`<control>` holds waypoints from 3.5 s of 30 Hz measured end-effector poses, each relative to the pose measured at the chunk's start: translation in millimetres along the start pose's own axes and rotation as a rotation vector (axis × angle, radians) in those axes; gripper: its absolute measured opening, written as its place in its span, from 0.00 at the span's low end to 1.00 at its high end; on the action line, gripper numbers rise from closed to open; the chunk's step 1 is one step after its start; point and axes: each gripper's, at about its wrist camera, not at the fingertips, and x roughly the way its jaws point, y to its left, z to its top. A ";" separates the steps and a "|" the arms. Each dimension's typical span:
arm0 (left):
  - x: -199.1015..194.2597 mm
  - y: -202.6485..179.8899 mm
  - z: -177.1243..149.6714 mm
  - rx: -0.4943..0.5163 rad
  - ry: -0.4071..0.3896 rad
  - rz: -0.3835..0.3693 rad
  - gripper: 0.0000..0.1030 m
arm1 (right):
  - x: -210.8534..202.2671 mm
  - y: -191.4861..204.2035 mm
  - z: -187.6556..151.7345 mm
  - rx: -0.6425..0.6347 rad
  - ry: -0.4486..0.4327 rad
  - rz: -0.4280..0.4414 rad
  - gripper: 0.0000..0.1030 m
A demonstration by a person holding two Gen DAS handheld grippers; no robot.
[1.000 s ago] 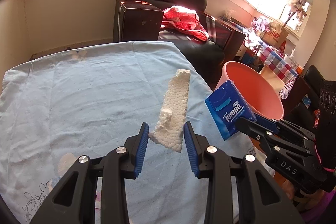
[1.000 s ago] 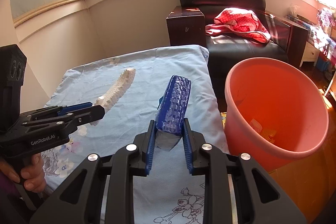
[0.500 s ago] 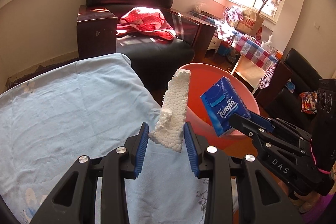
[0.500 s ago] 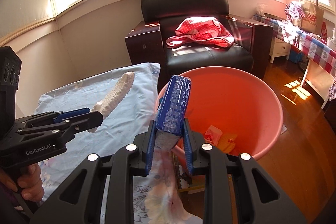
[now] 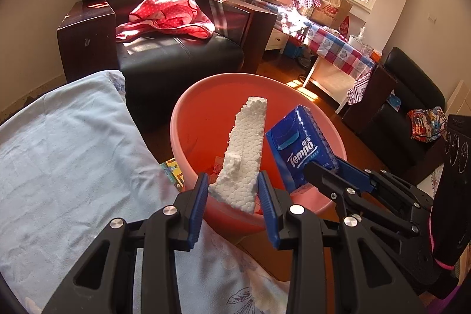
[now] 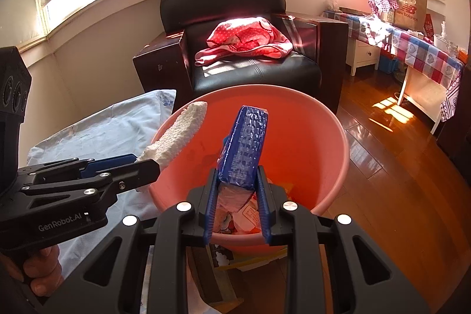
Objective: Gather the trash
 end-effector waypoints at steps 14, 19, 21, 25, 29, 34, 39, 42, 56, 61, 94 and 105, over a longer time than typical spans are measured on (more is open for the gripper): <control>20.4 -4.5 3.8 -0.006 0.021 0.004 0.35 | 12.0 -20.6 -4.3 0.092 0.024 -0.043 0.27; 17.7 -8.3 3.0 -0.006 0.014 0.002 0.44 | 9.7 -24.0 -3.5 0.103 0.021 -0.048 0.27; 14.6 -9.5 2.3 -0.004 0.008 0.008 0.49 | 8.0 -23.8 -4.0 0.103 0.020 -0.045 0.27; 7.8 -8.8 0.0 -0.011 -0.006 0.016 0.51 | 5.8 -20.0 -4.4 0.094 0.021 -0.046 0.27; -0.5 -6.0 -2.5 -0.020 -0.022 0.025 0.53 | 3.7 -14.1 -5.0 0.086 0.027 -0.036 0.27; -12.3 -3.1 -5.8 -0.031 -0.042 0.035 0.55 | 1.1 -5.3 -6.1 0.076 0.034 -0.017 0.27; -24.6 -3.1 -9.7 -0.039 -0.061 0.045 0.55 | -3.9 2.6 -6.6 0.063 0.038 -0.006 0.27; -31.6 -3.3 -11.7 -0.043 -0.072 0.051 0.55 | -8.1 6.8 -7.1 0.052 0.034 -0.001 0.27; -65.4 -5.0 -24.7 -0.061 -0.130 0.070 0.63 | -27.4 25.5 -11.6 0.004 0.021 0.023 0.27; -75.9 -5.9 -28.6 -0.067 -0.148 0.067 0.63 | -33.7 29.4 -11.8 -0.002 0.019 0.014 0.36; -114.1 18.3 -59.3 -0.128 -0.210 0.147 0.66 | -51.2 63.3 -30.4 -0.052 -0.006 0.000 0.39; -117.4 23.2 -64.4 -0.142 -0.215 0.160 0.66 | -52.1 66.0 -31.3 -0.048 -0.006 -0.016 0.39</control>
